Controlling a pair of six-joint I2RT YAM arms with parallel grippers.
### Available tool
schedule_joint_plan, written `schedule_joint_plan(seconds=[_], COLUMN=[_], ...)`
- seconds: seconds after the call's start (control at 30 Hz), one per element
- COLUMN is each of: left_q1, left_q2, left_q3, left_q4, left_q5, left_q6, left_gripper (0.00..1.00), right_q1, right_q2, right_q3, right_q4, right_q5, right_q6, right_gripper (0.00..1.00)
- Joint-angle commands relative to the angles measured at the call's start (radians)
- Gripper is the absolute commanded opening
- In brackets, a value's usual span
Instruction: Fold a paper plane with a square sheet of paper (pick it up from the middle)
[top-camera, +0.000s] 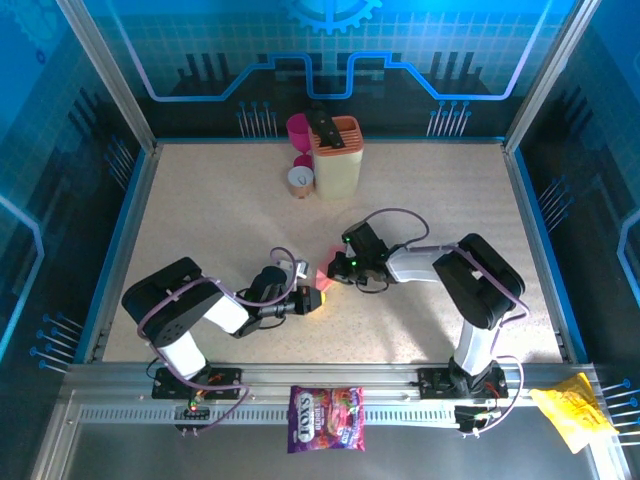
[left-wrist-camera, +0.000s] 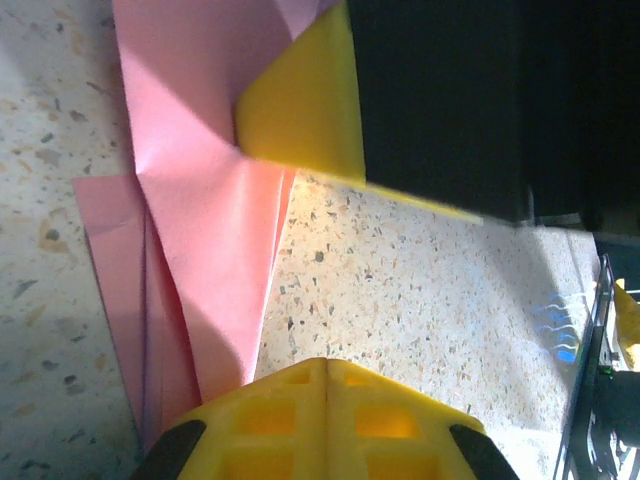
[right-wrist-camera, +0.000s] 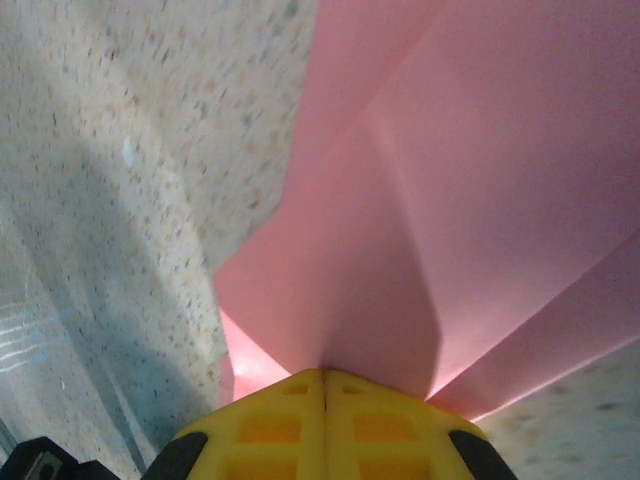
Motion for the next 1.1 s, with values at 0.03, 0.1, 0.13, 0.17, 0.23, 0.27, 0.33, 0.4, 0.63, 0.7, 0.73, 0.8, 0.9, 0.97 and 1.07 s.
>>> schedule_joint_plan(seconds=[0.03,0.1,0.13,0.17,0.23,0.27,0.33,0.4,0.63,0.7,0.73,0.8,0.9,0.97,1.07], left_q1=[-0.016,-0.016,-0.015,-0.015,-0.017,-0.018,-0.017,-0.017,-0.018,-0.019,-0.018,-0.018,-0.018,-0.017,-0.018], left_q2=[0.086,0.098,0.105,0.111,0.119,0.123,0.127,0.128,0.117,0.101,0.086,0.047,-0.045,-0.114,-0.222], left_q3=[-0.058,-0.062,-0.065,-0.066,-0.067,-0.068,-0.069,-0.071,-0.066,-0.060,-0.056,-0.041,-0.008,0.025,0.081], left_q4=[-0.233,-0.218,-0.212,-0.203,-0.196,-0.193,-0.186,-0.182,-0.185,-0.196,-0.203,-0.246,-0.333,-0.414,-0.550], left_q5=[-0.031,-0.033,-0.032,-0.034,-0.033,-0.034,-0.034,-0.034,-0.032,-0.024,-0.021,-0.021,-0.021,-0.024,-0.042], left_q6=[-0.020,-0.024,-0.026,-0.029,-0.031,-0.032,-0.034,-0.037,-0.041,-0.042,-0.043,-0.039,-0.033,-0.019,0.014], left_gripper=[0.00,0.00,0.00,0.00,0.00,0.00,0.00,0.00,0.00,0.00,0.00,0.00,0.00,0.00,0.00], right_q1=[-0.092,-0.122,-0.138,-0.154,-0.190,-0.210,-0.247,-0.284,-0.404,-0.406,-0.405,-0.401,-0.389,-0.372,-0.313], right_q2=[0.048,0.052,0.051,0.050,0.048,0.045,0.040,0.033,-0.014,-0.029,-0.029,-0.019,0.028,0.057,0.088], right_q3=[-0.001,0.001,-0.001,0.001,0.001,0.002,0.008,0.014,0.038,0.068,0.077,0.073,0.072,0.068,0.058], right_q4=[-0.072,-0.083,-0.083,-0.086,-0.087,-0.088,-0.092,-0.105,-0.150,-0.184,-0.201,-0.193,-0.179,-0.155,-0.127], right_q5=[0.074,0.077,0.072,0.072,0.066,0.058,0.044,0.042,-0.001,-0.002,-0.003,-0.022,-0.061,-0.098,-0.137], right_q6=[-0.051,-0.063,-0.068,-0.075,-0.086,-0.094,-0.107,-0.118,-0.156,-0.179,-0.190,-0.196,-0.205,-0.212,-0.215], right_gripper=[0.00,0.00,0.00,0.00,0.00,0.00,0.00,0.00,0.00,0.00,0.00,0.00,0.00,0.00,0.00])
